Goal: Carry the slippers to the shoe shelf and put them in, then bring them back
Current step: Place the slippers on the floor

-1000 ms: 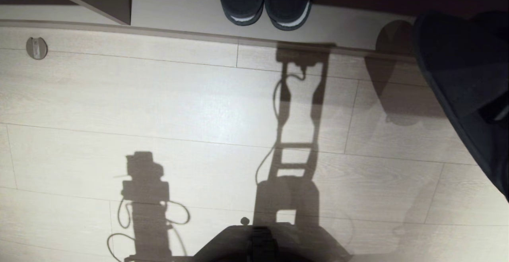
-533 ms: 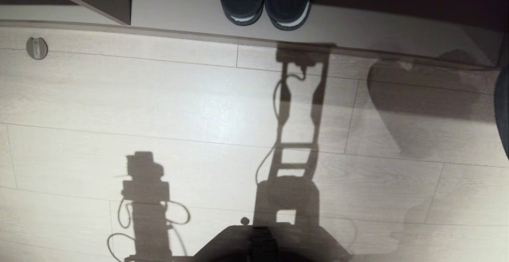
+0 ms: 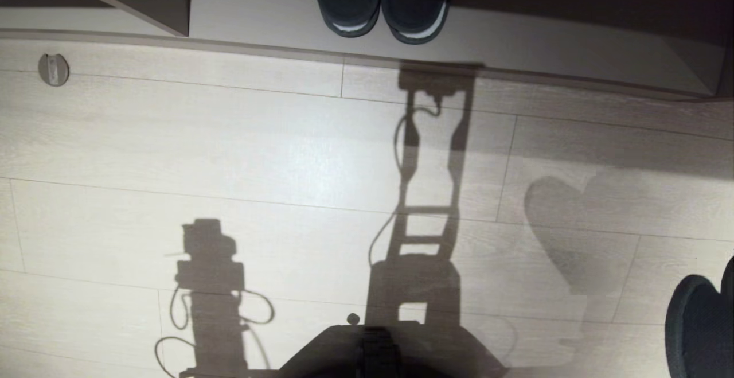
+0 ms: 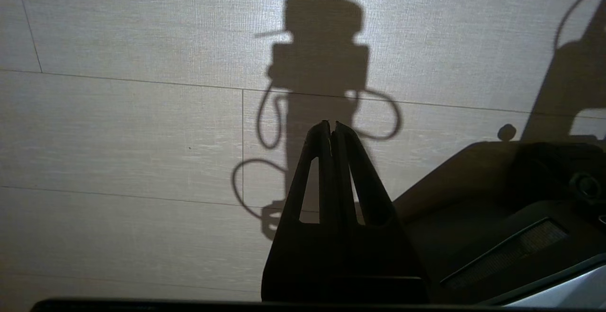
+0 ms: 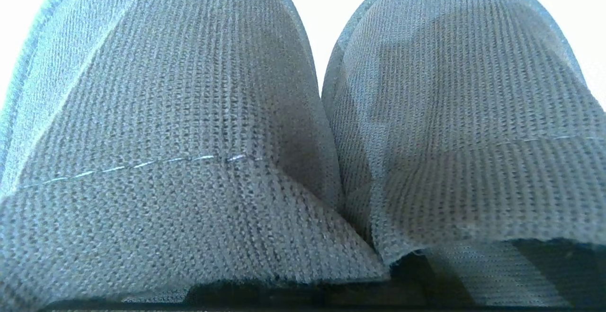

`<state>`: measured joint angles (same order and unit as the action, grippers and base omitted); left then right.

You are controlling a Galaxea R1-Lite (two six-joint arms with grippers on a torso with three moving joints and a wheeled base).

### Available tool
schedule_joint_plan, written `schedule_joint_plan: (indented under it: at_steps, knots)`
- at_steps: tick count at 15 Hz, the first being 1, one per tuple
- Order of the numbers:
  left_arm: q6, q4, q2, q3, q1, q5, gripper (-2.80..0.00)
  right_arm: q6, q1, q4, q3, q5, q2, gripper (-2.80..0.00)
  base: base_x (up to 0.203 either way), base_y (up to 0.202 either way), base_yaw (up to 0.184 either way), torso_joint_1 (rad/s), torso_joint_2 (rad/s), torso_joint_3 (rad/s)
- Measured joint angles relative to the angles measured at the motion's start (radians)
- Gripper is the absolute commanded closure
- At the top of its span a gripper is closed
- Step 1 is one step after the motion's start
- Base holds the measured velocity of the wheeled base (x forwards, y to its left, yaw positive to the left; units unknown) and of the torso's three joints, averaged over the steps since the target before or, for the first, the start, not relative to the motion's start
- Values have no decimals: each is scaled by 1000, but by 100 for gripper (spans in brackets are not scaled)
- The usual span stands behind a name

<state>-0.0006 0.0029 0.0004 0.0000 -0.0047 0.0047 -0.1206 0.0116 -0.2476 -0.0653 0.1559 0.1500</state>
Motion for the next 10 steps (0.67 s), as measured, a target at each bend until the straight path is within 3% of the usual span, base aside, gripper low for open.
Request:
schedule_joint_plan:
  at_steps: [2, 4, 10]
  knots:
    - [0, 0, 0, 0, 0, 1, 0, 2, -5, 105, 21, -29, -81, 0, 0, 0, 0, 0, 0, 0]
    - [-1, 0, 0, 0, 0, 1, 0, 4, -10, 218, 44, -109, -122, 0, 0, 0, 0, 0, 0, 0]
    - [2, 0, 0, 0, 0, 0, 0, 23, -12, 249, 64, -140, -152, 0, 0, 0, 0, 0, 0, 0]
